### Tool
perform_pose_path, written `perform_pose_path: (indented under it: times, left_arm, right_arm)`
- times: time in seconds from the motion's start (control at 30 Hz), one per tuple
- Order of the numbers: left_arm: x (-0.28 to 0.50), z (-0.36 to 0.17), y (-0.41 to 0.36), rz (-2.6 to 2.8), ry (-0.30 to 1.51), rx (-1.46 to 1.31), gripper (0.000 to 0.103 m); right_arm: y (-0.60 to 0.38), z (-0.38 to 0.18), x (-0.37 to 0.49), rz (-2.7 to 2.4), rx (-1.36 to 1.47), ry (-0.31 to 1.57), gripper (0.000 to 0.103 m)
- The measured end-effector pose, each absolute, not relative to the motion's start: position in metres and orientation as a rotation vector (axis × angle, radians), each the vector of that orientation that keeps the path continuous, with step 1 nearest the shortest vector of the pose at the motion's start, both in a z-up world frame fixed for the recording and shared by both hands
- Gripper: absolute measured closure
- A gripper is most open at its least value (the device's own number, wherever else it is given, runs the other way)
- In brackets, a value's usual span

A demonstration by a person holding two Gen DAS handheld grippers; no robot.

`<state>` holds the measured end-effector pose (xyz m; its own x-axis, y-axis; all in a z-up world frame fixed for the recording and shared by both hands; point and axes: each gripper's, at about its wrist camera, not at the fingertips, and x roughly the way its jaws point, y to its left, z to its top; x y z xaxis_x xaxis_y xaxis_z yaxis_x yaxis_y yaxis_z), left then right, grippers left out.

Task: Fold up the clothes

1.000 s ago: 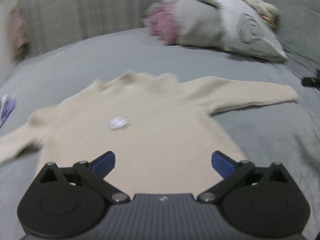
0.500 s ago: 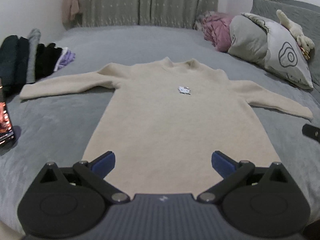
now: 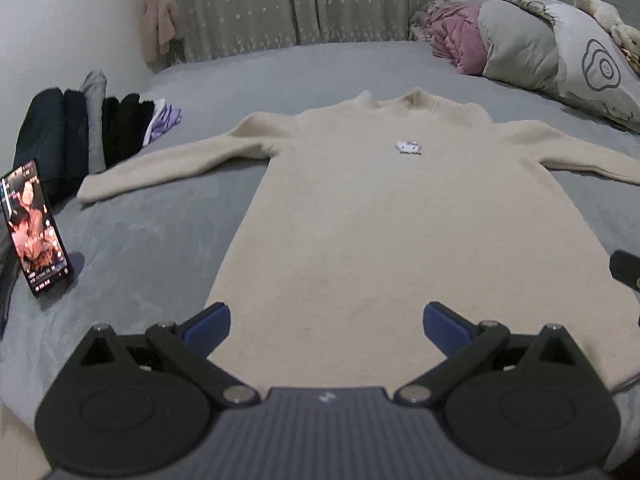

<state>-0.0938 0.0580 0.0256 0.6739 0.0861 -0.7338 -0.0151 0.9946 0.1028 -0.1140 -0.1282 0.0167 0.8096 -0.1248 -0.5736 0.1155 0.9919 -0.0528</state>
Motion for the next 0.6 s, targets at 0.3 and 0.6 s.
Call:
perform_pose_path:
  times: [0.3,0.6]
  left_arm:
    - [-0.089,0.023,0.058,0.035,0.845,0.066,0.0]
    - [-0.086,0.018,0.053,0.042,0.861,0.087,0.0]
  right_arm:
    - [-0.121,0.01,-0.105,-0.112,-0.019,0.636,0.0]
    - [-0.12,0.003,-0.103,-0.113,-0.044,0.652,0.0]
